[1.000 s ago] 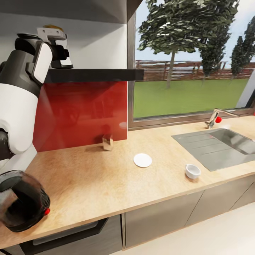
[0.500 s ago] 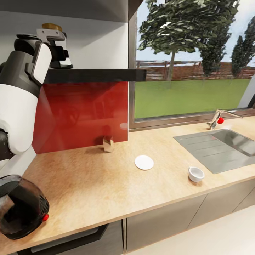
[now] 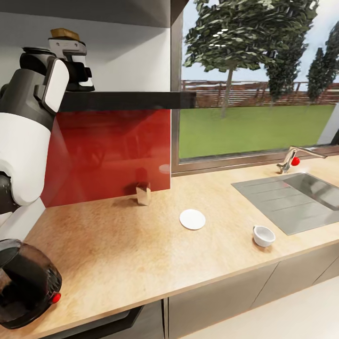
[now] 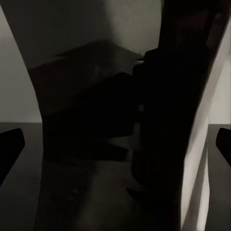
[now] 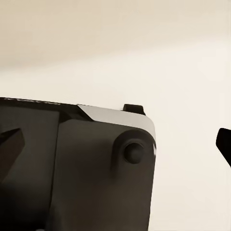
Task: Set up a coffee station on the kitchen countertop: keep the coffee maker on the countertop, move the bottle of coffee from the kitchen shelf to the counter next to the coffee maker, place a paper coffee filter on top of the coffee maker, put the saucer next to the coffee maker with the coffee cup on the saucer, and place the electric kettle next to the coffee maker.
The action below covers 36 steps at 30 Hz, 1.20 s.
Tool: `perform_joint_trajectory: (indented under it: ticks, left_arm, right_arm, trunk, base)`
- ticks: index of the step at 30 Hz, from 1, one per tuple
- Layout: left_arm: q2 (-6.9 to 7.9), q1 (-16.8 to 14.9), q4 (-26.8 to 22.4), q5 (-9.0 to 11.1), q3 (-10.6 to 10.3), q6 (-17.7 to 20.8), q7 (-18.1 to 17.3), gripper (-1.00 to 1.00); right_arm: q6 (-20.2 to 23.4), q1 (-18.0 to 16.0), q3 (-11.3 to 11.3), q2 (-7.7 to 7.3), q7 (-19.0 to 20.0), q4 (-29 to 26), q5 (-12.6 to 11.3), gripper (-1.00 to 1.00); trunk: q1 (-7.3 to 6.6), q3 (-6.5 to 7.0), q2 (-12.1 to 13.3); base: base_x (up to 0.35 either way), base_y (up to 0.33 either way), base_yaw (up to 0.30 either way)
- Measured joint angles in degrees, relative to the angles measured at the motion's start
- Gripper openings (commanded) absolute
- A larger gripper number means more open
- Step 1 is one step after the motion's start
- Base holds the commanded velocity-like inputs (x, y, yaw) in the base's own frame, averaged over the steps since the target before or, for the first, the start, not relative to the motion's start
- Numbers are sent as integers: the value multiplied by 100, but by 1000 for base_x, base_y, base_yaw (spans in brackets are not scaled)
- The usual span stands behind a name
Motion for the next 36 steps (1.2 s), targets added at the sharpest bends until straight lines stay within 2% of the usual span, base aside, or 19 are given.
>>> perform_joint_trajectory:
  ticks: [11,12,36]
  left_arm:
    - [0,0,4,2,6,0,-2,100]
    - [0,0,13,3,5,0,-4,-100]
    - [-1,120,-17,3,6,-26,-9,-100]
  right_arm:
    - [1,0,0,-1,0,0,-1,100]
    - [1,0,0,-2,0,0,0,100]
    - [0,0,0,-3,-1,0,-1,100]
  trunk:
    - [0,0,0]
    - [0,0,0]
    - [-1,1,-2]
  base:
    - [1,0,0]
    - [0,0,0]
    - [0,0,0]
